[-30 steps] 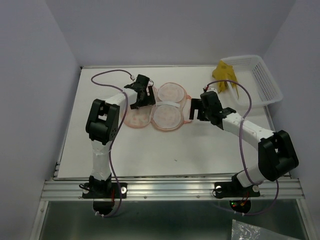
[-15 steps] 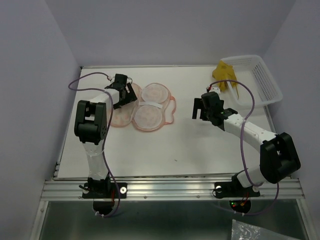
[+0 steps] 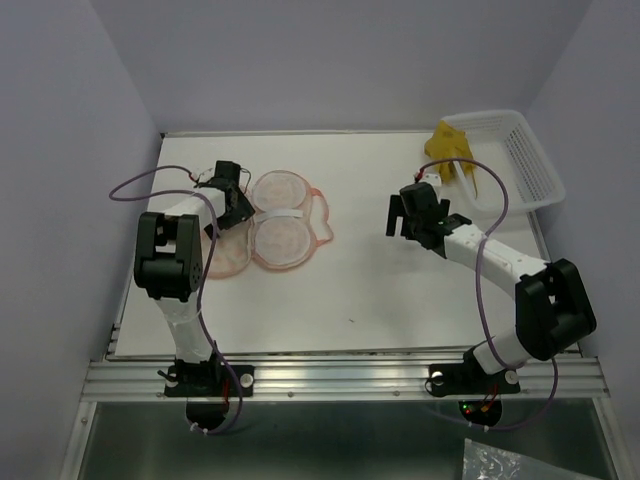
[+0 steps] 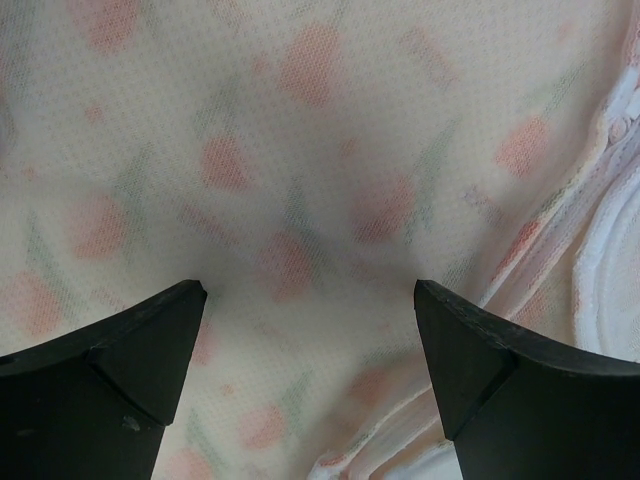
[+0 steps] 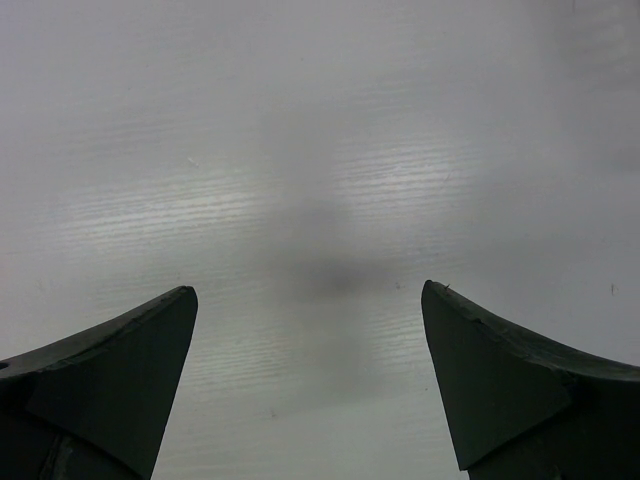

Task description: Place the bra in the laundry bag and zip it closed

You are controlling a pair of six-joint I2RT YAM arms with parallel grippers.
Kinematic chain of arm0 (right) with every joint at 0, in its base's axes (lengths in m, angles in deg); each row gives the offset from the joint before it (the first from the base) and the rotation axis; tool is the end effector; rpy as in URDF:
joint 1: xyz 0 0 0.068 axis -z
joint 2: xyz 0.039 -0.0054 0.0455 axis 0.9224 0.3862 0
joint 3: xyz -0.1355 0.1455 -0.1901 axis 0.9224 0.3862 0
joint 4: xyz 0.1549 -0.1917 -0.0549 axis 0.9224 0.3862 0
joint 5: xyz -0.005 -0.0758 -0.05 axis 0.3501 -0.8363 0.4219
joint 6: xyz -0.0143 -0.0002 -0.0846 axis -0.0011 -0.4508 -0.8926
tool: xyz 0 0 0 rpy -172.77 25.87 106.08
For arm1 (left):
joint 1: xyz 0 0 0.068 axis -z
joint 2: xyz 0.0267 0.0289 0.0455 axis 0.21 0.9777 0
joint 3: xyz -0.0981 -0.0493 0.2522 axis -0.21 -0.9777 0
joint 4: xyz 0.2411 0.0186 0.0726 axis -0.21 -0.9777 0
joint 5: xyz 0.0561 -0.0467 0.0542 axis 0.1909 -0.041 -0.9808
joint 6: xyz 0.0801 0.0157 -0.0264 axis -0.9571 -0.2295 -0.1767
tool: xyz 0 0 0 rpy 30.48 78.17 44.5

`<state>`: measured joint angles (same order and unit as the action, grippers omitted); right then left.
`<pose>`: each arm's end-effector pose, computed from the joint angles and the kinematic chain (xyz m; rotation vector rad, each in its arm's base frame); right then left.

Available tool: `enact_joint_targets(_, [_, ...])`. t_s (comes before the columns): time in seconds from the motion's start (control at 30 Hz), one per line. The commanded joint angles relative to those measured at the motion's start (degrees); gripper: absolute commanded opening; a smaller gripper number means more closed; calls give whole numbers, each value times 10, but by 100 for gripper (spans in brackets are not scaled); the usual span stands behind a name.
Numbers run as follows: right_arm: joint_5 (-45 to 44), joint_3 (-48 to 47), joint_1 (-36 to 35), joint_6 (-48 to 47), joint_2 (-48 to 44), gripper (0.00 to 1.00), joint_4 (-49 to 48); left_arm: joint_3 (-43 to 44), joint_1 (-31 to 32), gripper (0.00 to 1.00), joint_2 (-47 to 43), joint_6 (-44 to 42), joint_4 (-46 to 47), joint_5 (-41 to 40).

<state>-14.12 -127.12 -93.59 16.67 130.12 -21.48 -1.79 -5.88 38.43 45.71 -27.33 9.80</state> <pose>0.3065 0.1170 0.2076 0.1239 2.2923 -0.0680 0.4149 -0.0252 0.1478 -0.7158 2.3977 0.0504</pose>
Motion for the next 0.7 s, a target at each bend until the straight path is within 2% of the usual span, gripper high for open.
enact_joint_targets(0.0, [-26, -50, -1, 5, 8, 100, -9, -16, -7, 99, -66, 18, -36, -35])
enact_joint_targets(0.27, [-6, -154, 54, -5, 37, 100, -9, 112, -8, 99, -85, -34, -38, -18])
enact_joint_targets(0.43, [48, -231, 158, 4, 72, 100, -6, 155, -5, 99, -112, -75, -30, 38])
enact_joint_targets(0.57, [110, -318, 274, 1, 147, 100, 2, 106, 26, 99, -171, -126, 31, 89])
enact_joint_targets(0.67, [102, -368, 304, -39, 200, 100, 4, 42, 61, 99, -232, -149, 88, 103])
